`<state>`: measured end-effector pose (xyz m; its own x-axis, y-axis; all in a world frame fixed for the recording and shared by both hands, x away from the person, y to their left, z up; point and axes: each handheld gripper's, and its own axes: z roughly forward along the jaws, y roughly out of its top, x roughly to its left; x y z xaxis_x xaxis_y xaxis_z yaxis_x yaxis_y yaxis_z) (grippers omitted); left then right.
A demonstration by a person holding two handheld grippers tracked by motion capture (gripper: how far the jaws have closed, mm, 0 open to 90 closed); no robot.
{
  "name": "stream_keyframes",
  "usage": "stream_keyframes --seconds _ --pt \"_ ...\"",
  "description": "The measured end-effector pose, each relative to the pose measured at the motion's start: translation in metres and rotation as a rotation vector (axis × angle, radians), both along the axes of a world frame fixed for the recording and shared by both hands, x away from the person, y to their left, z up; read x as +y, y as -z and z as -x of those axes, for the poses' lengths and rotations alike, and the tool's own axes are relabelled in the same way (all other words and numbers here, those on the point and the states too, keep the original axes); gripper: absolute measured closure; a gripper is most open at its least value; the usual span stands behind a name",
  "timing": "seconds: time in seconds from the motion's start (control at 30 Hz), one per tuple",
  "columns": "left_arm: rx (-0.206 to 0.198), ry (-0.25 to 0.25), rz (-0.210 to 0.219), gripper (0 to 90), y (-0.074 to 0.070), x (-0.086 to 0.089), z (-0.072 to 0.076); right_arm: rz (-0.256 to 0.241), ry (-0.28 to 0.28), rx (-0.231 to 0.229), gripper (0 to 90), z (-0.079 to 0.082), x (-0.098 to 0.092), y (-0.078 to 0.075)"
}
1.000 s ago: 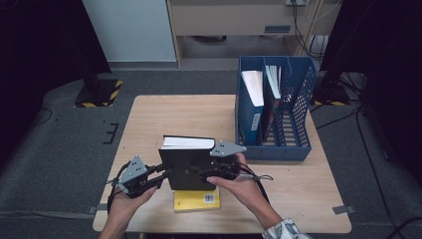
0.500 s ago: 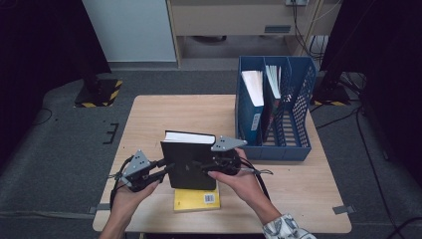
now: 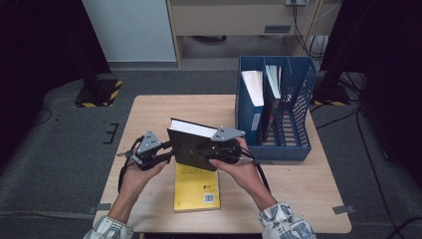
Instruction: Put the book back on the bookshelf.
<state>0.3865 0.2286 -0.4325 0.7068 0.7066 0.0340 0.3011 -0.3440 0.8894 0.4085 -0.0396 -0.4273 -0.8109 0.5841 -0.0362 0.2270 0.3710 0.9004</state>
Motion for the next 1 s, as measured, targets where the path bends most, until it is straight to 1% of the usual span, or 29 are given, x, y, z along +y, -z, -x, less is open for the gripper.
stream_keyframes --seconds 0.07,0.17,0.27,0.37,0.4,0.47,0.57,0.63,0.67,0.77,0.87,1.0 --pt "0.001 -0.003 0.012 62.9 0.002 0.002 0.000 -0.012 -0.001 0.010 35.3 0.001 0.000 0.000" --pt "0.007 -0.014 0.042 62.0 0.006 0.005 0.001 -0.025 0.010 0.019 35.3 0.003 0.002 -0.001" --pt "0.003 -0.022 0.084 61.0 0.011 0.007 0.002 -0.038 0.011 0.018 35.2 0.005 0.001 -0.001" --pt "0.016 -0.029 0.129 58.3 0.014 0.008 0.001 -0.065 0.018 0.017 34.4 0.006 -0.001 0.001" --pt "0.016 -0.031 0.134 58.3 0.015 0.008 0.001 -0.074 0.020 0.017 34.0 0.006 -0.002 0.002" --pt "0.013 -0.035 0.139 57.1 0.016 0.009 0.001 -0.083 0.018 0.020 32.3 0.005 -0.003 0.002" --pt "0.016 -0.032 0.144 54.5 0.018 0.007 0.001 -0.094 -0.008 0.022 32.2 0.003 -0.004 0.002" --pt "0.017 -0.031 0.130 53.0 0.020 0.005 0.002 -0.098 -0.018 0.020 31.8 0.003 -0.004 0.000" --pt "0.016 -0.031 0.131 51.8 0.021 0.004 0.002 -0.100 -0.021 0.019 31.7 0.003 -0.003 0.000" --pt "0.014 -0.031 0.118 48.3 0.023 0.002 0.003 -0.095 -0.025 0.001 34.0 0.002 -0.001 -0.004" --pt "0.020 -0.035 0.125 44.3 0.024 0.004 0.005 -0.106 -0.051 -0.016 32.4 0.001 0.000 -0.008" --pt "0.029 -0.043 0.120 41.4 0.029 0.007 0.006 -0.121 -0.053 -0.019 30.9 -0.003 0.001 -0.014"
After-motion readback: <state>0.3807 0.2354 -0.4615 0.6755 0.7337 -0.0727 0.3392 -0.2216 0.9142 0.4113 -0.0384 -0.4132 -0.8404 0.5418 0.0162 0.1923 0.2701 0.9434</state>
